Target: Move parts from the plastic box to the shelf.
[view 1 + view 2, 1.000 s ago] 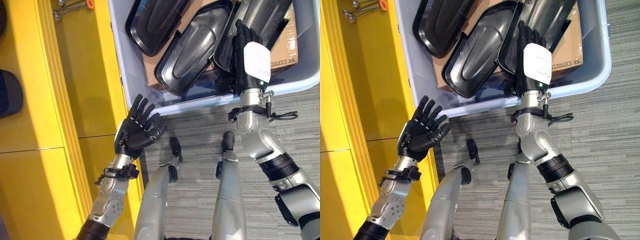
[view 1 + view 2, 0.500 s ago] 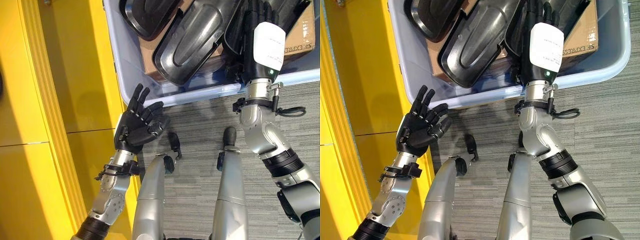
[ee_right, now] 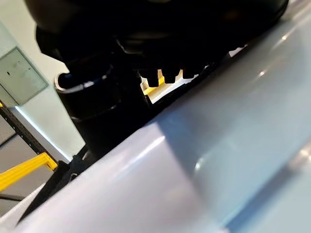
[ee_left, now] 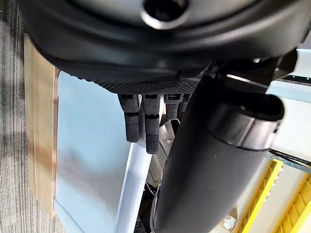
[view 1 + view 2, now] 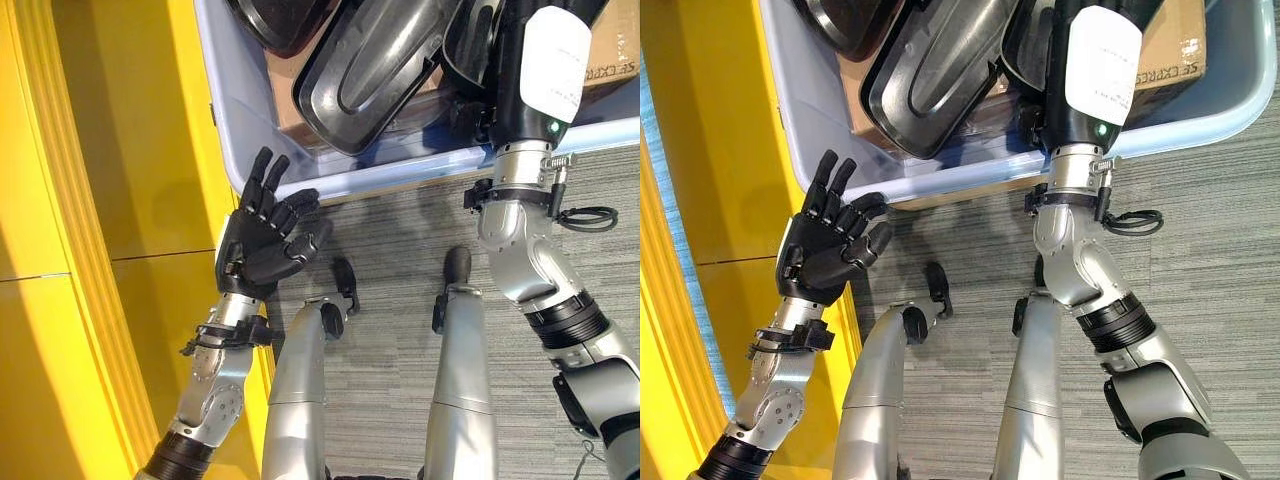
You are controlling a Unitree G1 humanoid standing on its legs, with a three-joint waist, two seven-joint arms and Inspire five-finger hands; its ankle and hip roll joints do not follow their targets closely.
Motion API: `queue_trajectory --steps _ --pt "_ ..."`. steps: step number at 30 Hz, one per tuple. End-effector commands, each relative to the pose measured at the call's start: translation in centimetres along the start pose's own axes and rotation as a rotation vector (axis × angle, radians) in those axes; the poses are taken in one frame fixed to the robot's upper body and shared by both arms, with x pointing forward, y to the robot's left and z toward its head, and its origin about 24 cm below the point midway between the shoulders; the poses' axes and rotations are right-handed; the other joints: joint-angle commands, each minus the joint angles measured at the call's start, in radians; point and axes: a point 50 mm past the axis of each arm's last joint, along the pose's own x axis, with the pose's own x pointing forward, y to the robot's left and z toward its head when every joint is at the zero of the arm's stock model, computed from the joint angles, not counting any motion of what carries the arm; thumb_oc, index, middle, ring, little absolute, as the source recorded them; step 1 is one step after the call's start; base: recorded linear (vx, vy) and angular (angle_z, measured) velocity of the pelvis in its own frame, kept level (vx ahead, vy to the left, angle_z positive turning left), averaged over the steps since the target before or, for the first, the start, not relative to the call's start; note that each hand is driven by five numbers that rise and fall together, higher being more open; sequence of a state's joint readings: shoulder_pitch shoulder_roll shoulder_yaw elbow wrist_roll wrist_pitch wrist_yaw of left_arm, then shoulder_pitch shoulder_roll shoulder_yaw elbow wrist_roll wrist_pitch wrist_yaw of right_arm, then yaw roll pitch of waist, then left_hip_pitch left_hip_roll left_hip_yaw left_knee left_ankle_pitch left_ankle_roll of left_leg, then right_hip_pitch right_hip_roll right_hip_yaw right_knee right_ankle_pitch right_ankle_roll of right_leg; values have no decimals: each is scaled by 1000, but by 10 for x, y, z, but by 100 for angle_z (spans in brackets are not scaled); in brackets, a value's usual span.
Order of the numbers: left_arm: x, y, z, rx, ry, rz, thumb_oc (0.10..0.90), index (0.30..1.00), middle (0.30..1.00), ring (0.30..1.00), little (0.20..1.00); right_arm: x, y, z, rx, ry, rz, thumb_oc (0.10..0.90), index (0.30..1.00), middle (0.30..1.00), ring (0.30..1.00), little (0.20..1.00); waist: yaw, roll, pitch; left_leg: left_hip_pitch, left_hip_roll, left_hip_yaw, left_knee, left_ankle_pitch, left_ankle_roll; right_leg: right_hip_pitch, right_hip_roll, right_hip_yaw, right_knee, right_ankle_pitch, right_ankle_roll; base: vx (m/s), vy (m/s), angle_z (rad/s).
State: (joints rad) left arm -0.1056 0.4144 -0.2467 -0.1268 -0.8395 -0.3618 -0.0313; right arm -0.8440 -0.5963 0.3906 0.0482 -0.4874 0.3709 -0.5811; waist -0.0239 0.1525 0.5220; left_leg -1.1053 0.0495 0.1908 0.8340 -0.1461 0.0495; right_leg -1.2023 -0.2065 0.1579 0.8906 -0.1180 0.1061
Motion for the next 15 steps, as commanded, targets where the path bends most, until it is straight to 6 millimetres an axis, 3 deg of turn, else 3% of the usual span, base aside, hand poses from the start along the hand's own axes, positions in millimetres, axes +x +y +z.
queue_trajectory --steps 1,15 --pt "-8 -3 -10 -2 46 -3 900 1000 1000 1000 1000 -27 20 -31 7 139 148 400 300 300 300 300 -44 85 -2 30 -55 -22 31 -179 41 13 74 -40 -2 -96 -102 0 0 0" --pt "-4 -4 -8 2 35 -20 900 1000 1000 1000 1000 -22 19 -35 94 180 145 400 300 300 300 300 -50 94 -2 38 -58 -26 -2 -158 28 12 88 -36 -27 -85 -99 -4 -1 -1"
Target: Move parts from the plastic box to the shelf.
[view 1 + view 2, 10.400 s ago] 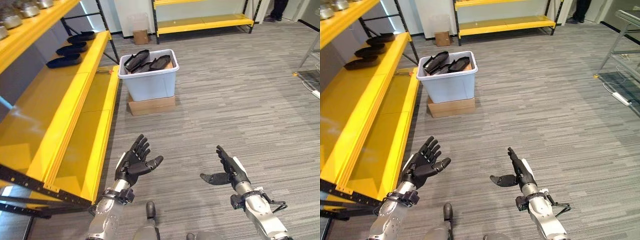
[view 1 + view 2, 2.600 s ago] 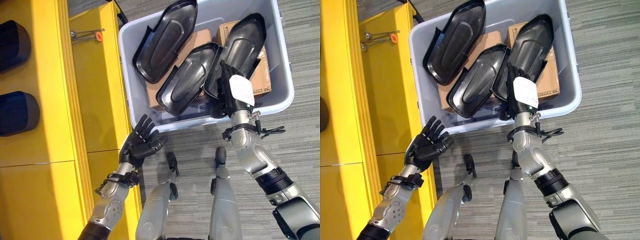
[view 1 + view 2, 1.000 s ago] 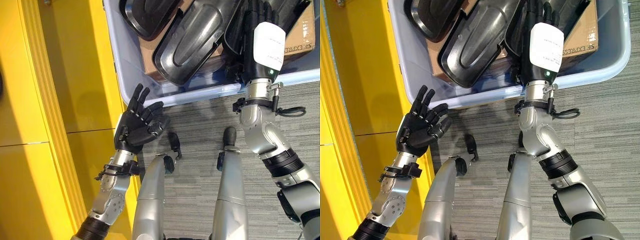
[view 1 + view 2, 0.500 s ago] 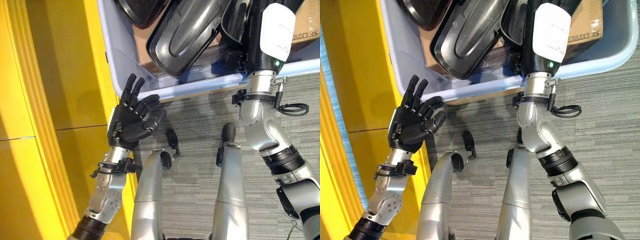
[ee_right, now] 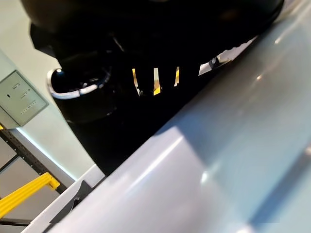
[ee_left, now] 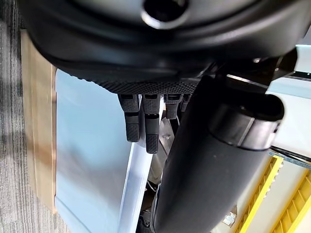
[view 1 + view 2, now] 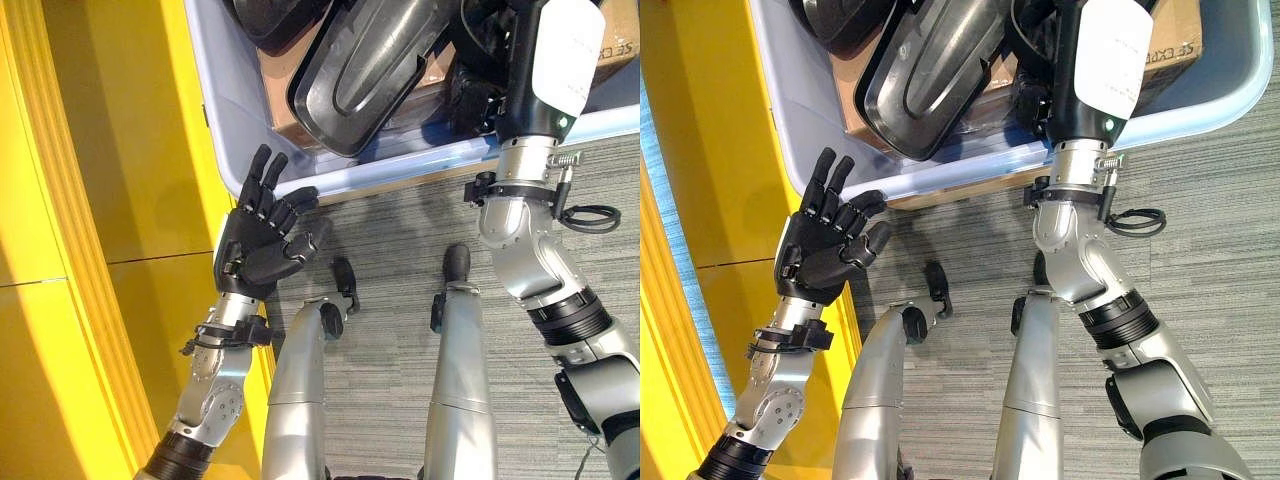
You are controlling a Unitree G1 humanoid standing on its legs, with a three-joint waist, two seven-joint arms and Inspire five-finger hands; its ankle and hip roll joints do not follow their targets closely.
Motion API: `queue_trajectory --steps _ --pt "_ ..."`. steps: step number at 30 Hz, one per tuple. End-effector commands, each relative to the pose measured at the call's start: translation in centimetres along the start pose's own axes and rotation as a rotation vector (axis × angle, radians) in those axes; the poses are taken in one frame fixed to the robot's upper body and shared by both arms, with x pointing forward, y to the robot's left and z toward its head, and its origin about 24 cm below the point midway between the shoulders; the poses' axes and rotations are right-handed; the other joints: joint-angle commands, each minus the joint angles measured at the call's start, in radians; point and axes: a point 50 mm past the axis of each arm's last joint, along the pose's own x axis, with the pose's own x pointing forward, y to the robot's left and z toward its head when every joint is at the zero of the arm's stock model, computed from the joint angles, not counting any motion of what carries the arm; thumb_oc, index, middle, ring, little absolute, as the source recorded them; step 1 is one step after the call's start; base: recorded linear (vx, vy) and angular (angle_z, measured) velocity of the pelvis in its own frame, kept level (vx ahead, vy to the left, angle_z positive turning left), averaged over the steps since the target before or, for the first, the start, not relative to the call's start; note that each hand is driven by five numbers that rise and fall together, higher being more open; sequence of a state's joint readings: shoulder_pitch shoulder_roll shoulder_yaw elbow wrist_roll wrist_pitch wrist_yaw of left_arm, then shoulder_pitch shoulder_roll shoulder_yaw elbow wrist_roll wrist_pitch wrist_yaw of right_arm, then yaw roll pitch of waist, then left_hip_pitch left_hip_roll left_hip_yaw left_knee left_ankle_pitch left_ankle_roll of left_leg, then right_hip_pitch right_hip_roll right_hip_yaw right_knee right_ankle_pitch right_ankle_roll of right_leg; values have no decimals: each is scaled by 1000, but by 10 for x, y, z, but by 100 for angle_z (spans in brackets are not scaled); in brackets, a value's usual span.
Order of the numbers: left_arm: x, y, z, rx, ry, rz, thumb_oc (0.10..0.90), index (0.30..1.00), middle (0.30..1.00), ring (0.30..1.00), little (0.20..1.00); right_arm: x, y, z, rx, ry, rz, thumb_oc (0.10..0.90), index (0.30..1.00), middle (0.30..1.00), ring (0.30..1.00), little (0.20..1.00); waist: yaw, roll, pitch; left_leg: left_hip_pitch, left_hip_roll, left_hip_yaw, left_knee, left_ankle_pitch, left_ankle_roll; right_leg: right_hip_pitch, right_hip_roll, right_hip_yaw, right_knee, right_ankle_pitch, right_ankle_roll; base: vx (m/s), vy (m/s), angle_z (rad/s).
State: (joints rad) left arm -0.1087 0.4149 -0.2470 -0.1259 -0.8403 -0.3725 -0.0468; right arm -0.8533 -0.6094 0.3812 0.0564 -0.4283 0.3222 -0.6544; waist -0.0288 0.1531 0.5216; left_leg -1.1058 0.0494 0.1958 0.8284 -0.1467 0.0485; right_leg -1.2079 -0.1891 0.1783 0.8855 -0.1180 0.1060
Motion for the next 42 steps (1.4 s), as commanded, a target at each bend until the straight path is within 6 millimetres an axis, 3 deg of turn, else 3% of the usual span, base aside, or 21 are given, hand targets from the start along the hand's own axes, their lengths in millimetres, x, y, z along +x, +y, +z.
queue_trajectory --steps 1,10,18,34,42 --pt "-4 -3 -9 -2 46 0 900 1000 1000 1000 1000 -27 21 -36 30 192 204 400 300 300 300 300 -45 94 -2 38 -57 -30 2 -156 29 17 72 -56 -23 -84 -99 -19 8 -4" --pt "-4 -5 -11 -9 31 -12 900 1000 1000 1000 1000 -25 24 -35 32 188 210 400 300 300 300 300 -38 99 -2 69 -63 -29 -58 -133 26 48 75 -61 -76 -74 -95 -31 0 -3" --pt "-3 -9 -8 -16 21 -34 900 1000 1000 1000 1000 -19 20 -23 72 108 175 400 300 300 300 300 -29 106 -2 116 -69 -28 -120 -108 22 93 63 -68 -137 -60 -93 -19 17 -2" --pt "-15 -14 -5 -75 -12 -22 900 1000 1000 1000 1000 -32 -24 31 295 -183 -99 400 300 300 300 300 -35 97 -2 269 -109 -24 -240 -77 30 264 26 -64 -313 5 -74 -5 88 -5" --pt "-17 -14 -7 -91 0 -14 900 1000 1000 1000 1000 -37 -38 39 315 -232 -167 400 300 300 300 300 -48 102 -2 327 -137 -42 -276 -71 27 339 33 -31 -340 10 -79 -6 46 2"
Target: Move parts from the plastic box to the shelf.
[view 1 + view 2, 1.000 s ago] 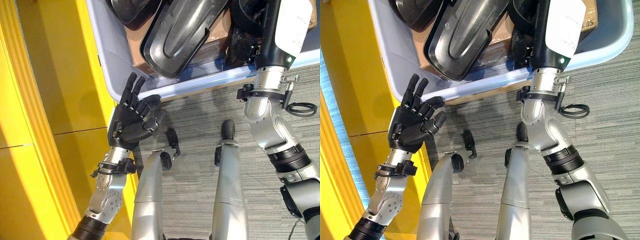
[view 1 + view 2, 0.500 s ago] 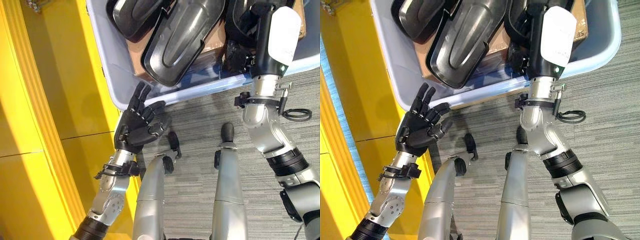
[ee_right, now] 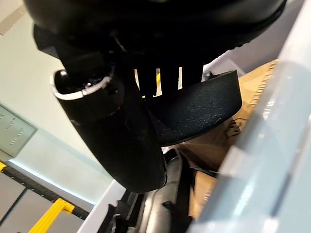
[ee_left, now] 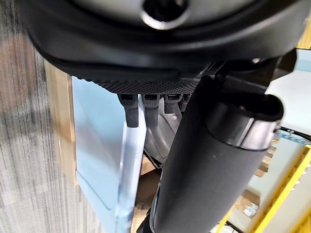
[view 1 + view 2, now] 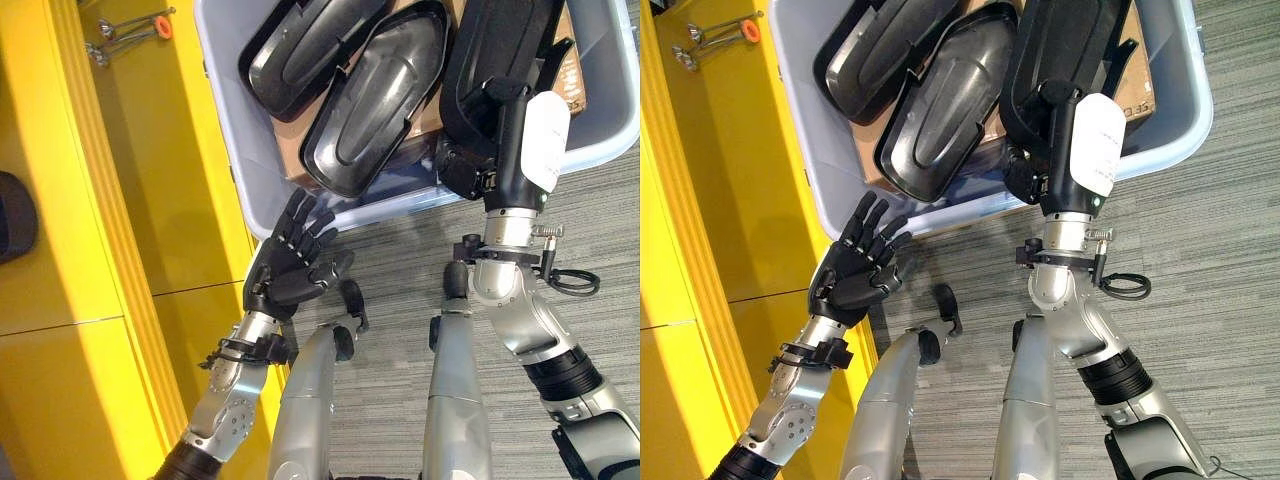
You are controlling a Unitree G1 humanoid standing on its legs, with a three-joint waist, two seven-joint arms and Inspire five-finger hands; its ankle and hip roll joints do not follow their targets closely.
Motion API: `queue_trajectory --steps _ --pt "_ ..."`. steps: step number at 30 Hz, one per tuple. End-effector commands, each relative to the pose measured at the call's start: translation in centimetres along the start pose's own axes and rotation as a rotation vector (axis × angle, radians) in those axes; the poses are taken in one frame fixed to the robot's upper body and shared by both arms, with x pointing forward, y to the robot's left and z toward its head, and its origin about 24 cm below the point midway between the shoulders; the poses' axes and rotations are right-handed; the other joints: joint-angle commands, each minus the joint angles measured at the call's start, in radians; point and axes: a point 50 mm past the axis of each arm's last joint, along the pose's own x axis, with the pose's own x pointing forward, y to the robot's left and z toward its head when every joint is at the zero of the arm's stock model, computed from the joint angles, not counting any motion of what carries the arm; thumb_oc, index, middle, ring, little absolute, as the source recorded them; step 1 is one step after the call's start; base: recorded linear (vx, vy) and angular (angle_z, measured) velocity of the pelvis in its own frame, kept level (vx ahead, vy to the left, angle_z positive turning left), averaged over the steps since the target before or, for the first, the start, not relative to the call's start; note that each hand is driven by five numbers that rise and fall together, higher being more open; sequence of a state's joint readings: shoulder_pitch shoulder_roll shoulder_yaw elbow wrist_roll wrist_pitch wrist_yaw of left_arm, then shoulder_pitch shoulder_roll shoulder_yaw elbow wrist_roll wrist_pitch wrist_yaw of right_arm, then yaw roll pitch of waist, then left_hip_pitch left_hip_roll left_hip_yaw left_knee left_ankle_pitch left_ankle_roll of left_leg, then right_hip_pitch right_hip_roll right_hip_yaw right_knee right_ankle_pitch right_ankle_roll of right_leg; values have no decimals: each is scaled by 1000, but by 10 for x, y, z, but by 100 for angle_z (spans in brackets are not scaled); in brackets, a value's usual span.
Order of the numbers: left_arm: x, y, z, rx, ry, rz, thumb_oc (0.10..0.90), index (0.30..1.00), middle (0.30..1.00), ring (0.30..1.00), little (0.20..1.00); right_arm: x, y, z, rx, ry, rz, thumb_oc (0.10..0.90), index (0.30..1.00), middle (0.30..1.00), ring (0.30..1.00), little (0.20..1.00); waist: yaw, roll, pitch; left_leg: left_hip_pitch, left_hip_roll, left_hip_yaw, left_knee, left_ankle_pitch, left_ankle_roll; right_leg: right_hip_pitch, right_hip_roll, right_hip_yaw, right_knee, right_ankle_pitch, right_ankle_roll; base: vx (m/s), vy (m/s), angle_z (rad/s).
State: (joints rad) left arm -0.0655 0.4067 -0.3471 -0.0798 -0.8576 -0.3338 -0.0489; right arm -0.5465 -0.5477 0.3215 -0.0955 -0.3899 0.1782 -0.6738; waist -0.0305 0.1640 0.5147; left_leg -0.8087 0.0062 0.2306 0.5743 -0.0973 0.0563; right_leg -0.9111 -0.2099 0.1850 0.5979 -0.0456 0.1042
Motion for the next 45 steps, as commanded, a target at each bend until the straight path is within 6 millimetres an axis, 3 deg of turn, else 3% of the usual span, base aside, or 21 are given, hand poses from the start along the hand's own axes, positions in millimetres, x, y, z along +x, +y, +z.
queue_trajectory --steps 1,2,3,6,7,11,12,14,18,21,28,33,42,44,45 --pt "-3 -11 26 -36 -172 -42 900 1000 1000 1000 1000 24 -46 66 129 -357 -274 400 300 300 300 300 -54 95 5 37 -105 -77 -53 -85 18 58 64 -22 -69 -41 -83 -76 13 7" --pt "-3 -11 25 -37 -171 -42 900 1000 1000 1000 1000 23 -46 66 128 -356 -273 400 300 300 300 300 -56 95 5 41 -107 -79 -60 -81 18 62 62 -24 -74 -39 -83 -67 -38 15" --pt "-3 -7 26 -34 -163 -34 900 1000 1000 1000 1000 17 -51 70 142 -391 -315 400 300 300 300 300 -55 82 5 120 -115 -93 -83 -82 26 147 89 -35 -70 -73 -91 21 -57 25" --pt "-3 -6 25 -33 -156 -27 900 1000 1000 1000 1000 16 -51 71 145 -401 -318 400 300 300 300 300 -54 77 5 141 -116 -97 -90 -82 29 166 95 -46 -64 -87 -94 23 -33 29" --pt "-1 -3 25 -34 -144 -9 900 1000 1000 1000 1000 14 -51 75 154 -429 -308 400 300 300 300 300 -48 62 5 201 -113 -101 -108 -80 30 228 102 -66 -69 -101 -94 25 -30 4" --pt "-2 -3 24 -34 -140 -7 900 1000 1000 1000 1000 13 -51 74 154 -425 -306 400 300 300 300 300 -50 62 5 211 -114 -104 -116 -78 29 238 101 -69 -76 -101 -95 6 -36 -1" --pt "-4 8 21 -19 -85 19 900 1000 1000 1000 1000 11 -52 76 148 -452 -286 400 300 300 300 300 -41 29 5 335 -101 -115 -166 -71 24 381 93 -98 -138 -97 -89 32 -179 0" --pt "-5 11 18 -11 -54 26 900 1000 1000 1000 1000 11 -52 76 143 -459 -277 400 300 300 300 300 -36 18 3 385 -96 -121 -188 -68 22 433 92 -106 -159 -95 -85 44 -152 7" --pt "-17 22 6 15 41 39 900 1000 1000 1000 1000 8 -46 67 130 -409 -215 400 300 300 300 300 -7 -17 -80 489 -75 -139 -286 -51 16 552 78 -134 -258 -76 -68 85 -170 18" --pt "-29 30 -5 35 133 50 900 1000 1000 1000 1000 -5 -42 54 131 -347 -150 400 300 300 300 300 14 -62 -182 605 -48 -155 -394 -30 7 693 70 -174 -378 -42 -49 178 -247 19" --pt "-36 30 -17 70 244 15 900 1000 1000 1000 1000 -13 -37 57 129 -366 -1 400 300 300 300 300 37 -103 -299 740 -15 -177 -503 -2 -16 850 98 -223 -490 -30 -52 138 -174 13" --pt "-38 30 -19 82 270 -30 900 1000 1000 1000 1000 -8 -26 66 139 -401 117 400 300 300 300 300 68 -110 -309 760 18 -208 -500 21 -48 897 106 -276 -471 -63 -80 31 -180 16" --pt "-40 23 -8 89 245 -174 900 1000 1000 1000 1000 -9 -9 74 185 -450 243 400 300 300 300 300 101 -77 -261 727 61 -264 -439 43 -72 865 111 -340 -287 -176 -144 -51 -101 25" --pt "-41 20 -8 119 268 -227 900 1000 1000 1000 1000 -12 -7 74 189 -456 257 400 300 300 300 300 96 -70 -257 724 85 -243 -447 66 -83 864 114 -355 -272 -185 -150 -57 -45 26" --pt "-40 16 -10 107 288 -288 900 1000 1000 1000 1000 -14 -8 70 167 -443 257 400 300 300 300 300 80 -66 -258 717 112 -182 -444 79 -91 868 109 -382 -264 -191 -154 -95 -10 39"
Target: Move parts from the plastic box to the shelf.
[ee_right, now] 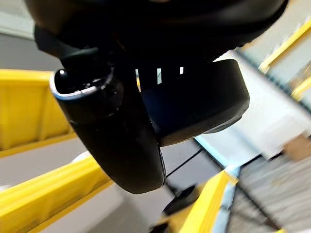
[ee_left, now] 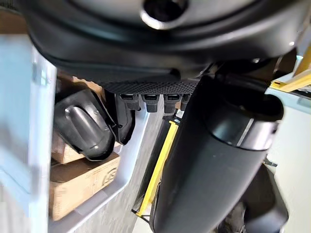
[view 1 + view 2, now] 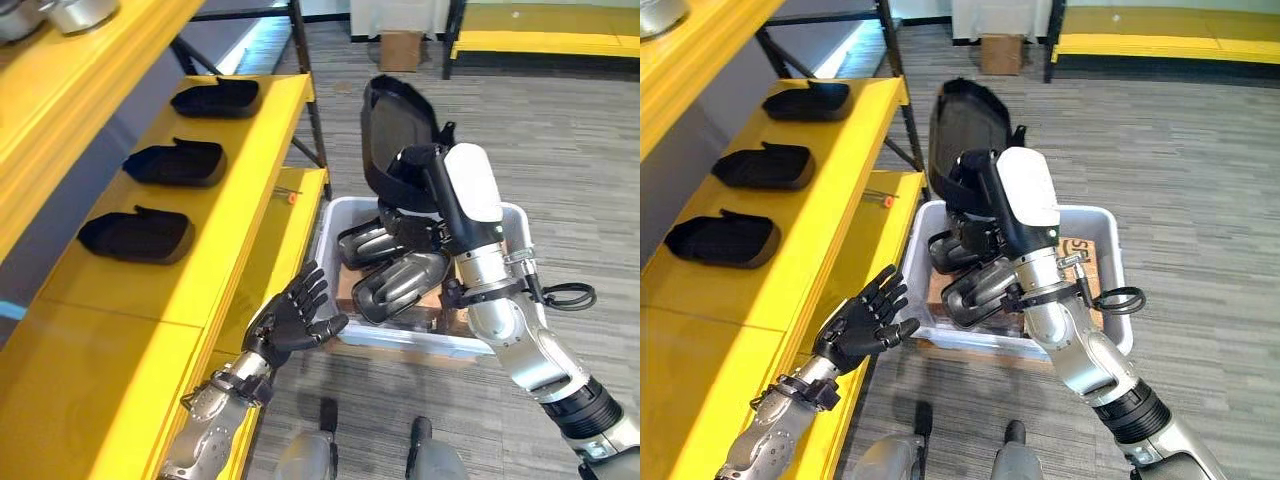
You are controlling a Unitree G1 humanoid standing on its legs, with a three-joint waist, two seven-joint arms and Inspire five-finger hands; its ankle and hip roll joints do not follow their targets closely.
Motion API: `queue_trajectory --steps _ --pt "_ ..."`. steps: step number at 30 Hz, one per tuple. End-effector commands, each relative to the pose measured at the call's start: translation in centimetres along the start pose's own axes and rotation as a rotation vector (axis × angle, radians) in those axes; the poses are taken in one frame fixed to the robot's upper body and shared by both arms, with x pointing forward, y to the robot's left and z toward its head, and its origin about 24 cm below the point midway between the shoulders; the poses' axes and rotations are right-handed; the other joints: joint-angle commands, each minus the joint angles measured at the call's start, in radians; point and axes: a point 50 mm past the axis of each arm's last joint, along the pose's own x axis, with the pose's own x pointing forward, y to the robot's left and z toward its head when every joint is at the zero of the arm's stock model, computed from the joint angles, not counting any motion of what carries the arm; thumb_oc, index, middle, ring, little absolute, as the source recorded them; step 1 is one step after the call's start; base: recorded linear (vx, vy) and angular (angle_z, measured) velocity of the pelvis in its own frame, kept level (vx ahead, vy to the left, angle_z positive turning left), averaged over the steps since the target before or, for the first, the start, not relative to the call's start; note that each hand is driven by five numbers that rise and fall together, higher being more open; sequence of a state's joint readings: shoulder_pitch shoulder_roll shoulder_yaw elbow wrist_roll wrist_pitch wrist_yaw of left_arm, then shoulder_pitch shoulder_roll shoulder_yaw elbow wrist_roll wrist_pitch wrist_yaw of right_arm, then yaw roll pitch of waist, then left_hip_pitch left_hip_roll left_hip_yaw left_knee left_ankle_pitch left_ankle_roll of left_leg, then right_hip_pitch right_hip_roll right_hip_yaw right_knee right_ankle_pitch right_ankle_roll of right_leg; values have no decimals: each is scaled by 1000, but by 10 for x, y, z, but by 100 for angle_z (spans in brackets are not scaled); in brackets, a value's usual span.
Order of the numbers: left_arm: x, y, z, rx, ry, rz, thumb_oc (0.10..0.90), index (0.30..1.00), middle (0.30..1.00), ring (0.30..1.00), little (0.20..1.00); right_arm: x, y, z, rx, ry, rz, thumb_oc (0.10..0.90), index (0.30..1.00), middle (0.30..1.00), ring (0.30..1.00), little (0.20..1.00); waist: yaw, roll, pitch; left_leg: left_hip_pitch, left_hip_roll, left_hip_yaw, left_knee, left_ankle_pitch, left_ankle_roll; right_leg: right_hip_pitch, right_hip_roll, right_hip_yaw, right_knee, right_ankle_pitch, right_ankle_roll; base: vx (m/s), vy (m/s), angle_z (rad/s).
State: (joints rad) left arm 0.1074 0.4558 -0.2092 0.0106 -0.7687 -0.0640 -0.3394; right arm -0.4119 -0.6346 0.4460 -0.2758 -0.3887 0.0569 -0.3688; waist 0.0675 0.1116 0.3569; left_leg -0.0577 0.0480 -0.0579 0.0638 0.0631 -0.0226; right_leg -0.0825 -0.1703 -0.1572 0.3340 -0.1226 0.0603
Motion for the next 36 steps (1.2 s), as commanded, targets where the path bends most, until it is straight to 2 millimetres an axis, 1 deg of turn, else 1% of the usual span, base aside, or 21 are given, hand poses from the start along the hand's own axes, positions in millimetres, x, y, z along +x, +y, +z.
queue_trajectory --steps 1,2,3,4,6,9,10,12,14,15,16,18,20,22,24,26,30,31,32,34,36 --pt "9 -28 27 104 -107 -265 900 1000 1000 1000 1000 25 -35 38 -10 -258 -180 400 300 300 300 300 -30 -13 -101 -33 83 143 73 -80 -16 44 61 -55 5 -121 -110 -143 30 78" --pt "12 -31 31 137 -119 -301 900 1000 1000 1000 1000 24 -36 35 -27 -248 -182 400 300 300 300 300 -45 -8 -108 -36 101 182 85 -69 -22 44 51 -76 7 -122 -111 -147 72 107" --pt "14 -33 36 142 -141 -314 900 1000 1000 1000 1000 24 -38 32 -35 -241 -182 400 300 300 300 300 -57 -7 -115 -32 108 202 108 -79 -20 40 35 -88 15 -124 -111 -128 93 156" --pt "14 -33 37 144 -148 -312 900 1000 1000 1000 1000 25 -39 31 -37 -239 -180 400 300 300 300 300 -59 -7 -117 -29 109 203 118 -80 -20 39 30 -89 15 -123 -110 -116 152 135" --pt "17 -38 49 193 -207 -316 900 1000 1000 1000 1000 28 -41 28 -44 -225 -173 400 300 300 300 300 -70 -13 -129 -13 122 213 197 -71 -23 43 -1 -95 3 -109 -107 -141 207 92" --pt "15 -48 57 227 -226 -398 900 1000 1000 1000 1000 29 -45 19 -66 -184 -186 400 300 300 300 300 -78 -17 -145 16 160 227 272 -23 -45 46 -25 -108 -22 -85 -104 -185 275 68" --pt "14 -54 62 249 -245 -440 900 1000 1000 1000 1000 28 -48 14 -85 -173 -208 400 300 300 300 300 -87 -11 -154 51 171 243 258 -25 -51 37 -35 -113 -27 -75 -98 -189 336 47" --pt "12 -60 71 294 -283 -482 900 1000 1000 1000 1000 26 -52 9 -118 -160 -235 400 300 300 300 300 -94 8 -161 78 181 264 198 -17 -55 26 -49 -117 -23 -68 -83 -177 387 59" --pt "12 -65 79 304 -316 -491 900 1000 1000 1000 1000 25 -54 4 -151 -148 -261 400 300 300 300 300 -94 25 -164 97 173 276 135 -26 -55 34 -63 -116 -34 -54 -62 -130 388 62" --pt "11 -65 82 306 -320 -490 900 1000 1000 1000 1000 25 -55 2 -172 -149 -285 400 300 300 300 300 -90 30 -169 112 155 280 95 -50 -52 48 -70 -118 -67 -30 -40 -145 364 34" --pt "10 -63 84 319 -305 -478 900 1000 1000 1000 1000 26 -57 2 -182 -159 -313 400 300 300 300 300 -84 25 -179 131 129 282 54 -86 -47 64 -81 -121 -117 10 -8 -156 325 20" --pt "3 -58 87 308 -291 -469 900 1000 1000 1000 1000 21 -57 5 -147 -167 -303 400 300 300 300 300 -72 6 -191 143 94 278 15 -144 -27 89 -96 -115 -195 70 27 -136 171 22" --pt "-2 -53 89 319 -268 -462 900 1000 1000 1000 1000 18 -54 8 -136 -177 -278 400 300 300 300 300 -59 -11 -198 143 81 276 4 -159 -17 104 -104 -115 -237 102 46 -82 45 46" --pt "-3 -52 89 315 -260 -456 900 1000 1000 1000 1000 17 -52 9 -135 -190 -269 400 300 300 300 300 -55 -18 -200 144 78 275 1 -162 -14 111 -105 -116 -252 113 50 -35 22 39" --pt "-6 -50 89 316 -250 -463 900 1000 1000 1000 1000 15 -50 11 -144 -196 -255 400 300 300 300 300 -48 -28 -202 149 75 269 -7 -168 -12 124 -106 -109 -276 124 64 -35 12 20" --pt "-9 -47 90 316 -237 -477 900 1000 1000 1000 1000 9 -46 13 -174 -224 -237 400 300 300 300 300 -36 -48 -208 139 60 234 -20 -168 0 127 -104 -66 -312 155 81 -52 5 31" --pt "-9 -50 91 342 -211 -530 900 1000 1000 1000 1000 4 -47 12 -206 -221 -238 400 300 300 300 300 -37 -62 -207 126 44 180 -28 -169 8 125 -87 9 -327 158 92 -21 -5 35" --pt "-9 -51 93 335 -205 -561 900 1000 1000 1000 1000 1 -49 11 -226 -213 -237 400 300 300 300 300 -41 -67 -208 124 33 147 -40 -165 12 128 -70 55 -334 152 100 3 -4 47" --pt "-9 -52 95 341 -202 -573 900 1000 1000 1000 1000 -1 -50 11 -235 -210 -231 400 300 300 300 300 -42 -69 -208 124 29 131 -47 -161 12 130 -61 71 -336 148 102 16 -15 83" --pt "-8 -53 98 337 -203 -574 900 1000 1000 1000 1000 -2 -48 12 -237 -221 -218 400 300 300 300 300 -38 -74 -207 122 25 115 -51 -159 13 133 -51 77 -335 142 101 24 -25 92" --pt "-8 -51 101 342 -210 -548 900 1000 1000 1000 1000 0 -43 17 -234 -273 -188 400 300 300 300 300 -26 -81 -199 119 27 100 -50 -156 13 131 -40 71 -319 125 92 15 -52 51"
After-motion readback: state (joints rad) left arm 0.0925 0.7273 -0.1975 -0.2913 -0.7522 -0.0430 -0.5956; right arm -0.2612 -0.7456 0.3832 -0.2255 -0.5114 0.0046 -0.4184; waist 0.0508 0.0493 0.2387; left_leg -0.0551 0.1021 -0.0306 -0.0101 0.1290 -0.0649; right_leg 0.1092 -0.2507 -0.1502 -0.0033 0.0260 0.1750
